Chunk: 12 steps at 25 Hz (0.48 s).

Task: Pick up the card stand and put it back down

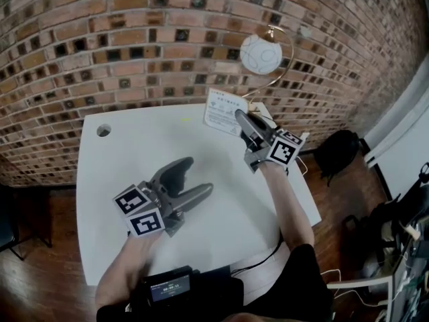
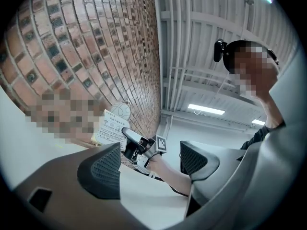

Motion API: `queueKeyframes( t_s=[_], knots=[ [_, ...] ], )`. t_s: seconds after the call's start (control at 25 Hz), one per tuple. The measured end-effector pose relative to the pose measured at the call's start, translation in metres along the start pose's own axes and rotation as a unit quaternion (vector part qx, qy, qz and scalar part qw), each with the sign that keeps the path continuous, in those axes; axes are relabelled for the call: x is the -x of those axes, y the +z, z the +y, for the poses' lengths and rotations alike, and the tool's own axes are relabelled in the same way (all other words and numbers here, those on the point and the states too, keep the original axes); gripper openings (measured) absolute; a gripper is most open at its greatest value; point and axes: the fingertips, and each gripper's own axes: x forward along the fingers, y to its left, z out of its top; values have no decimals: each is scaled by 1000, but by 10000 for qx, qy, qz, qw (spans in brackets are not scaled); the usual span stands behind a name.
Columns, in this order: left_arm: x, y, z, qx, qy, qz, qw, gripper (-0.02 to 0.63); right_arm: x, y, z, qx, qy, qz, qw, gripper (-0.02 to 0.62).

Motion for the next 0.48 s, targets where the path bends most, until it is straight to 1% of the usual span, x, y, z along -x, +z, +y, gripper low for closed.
queueKeyframes(
  t_s=[0.36, 0.48],
  knots=[
    [2, 1, 9, 66, 68, -138, 9999, 379, -23, -16, -23, -58, 183, 118, 9997, 28],
    [2, -1, 11, 75, 108, -119, 9998, 379, -34, -18, -28, 66, 220, 181, 9996, 28]
  ],
)
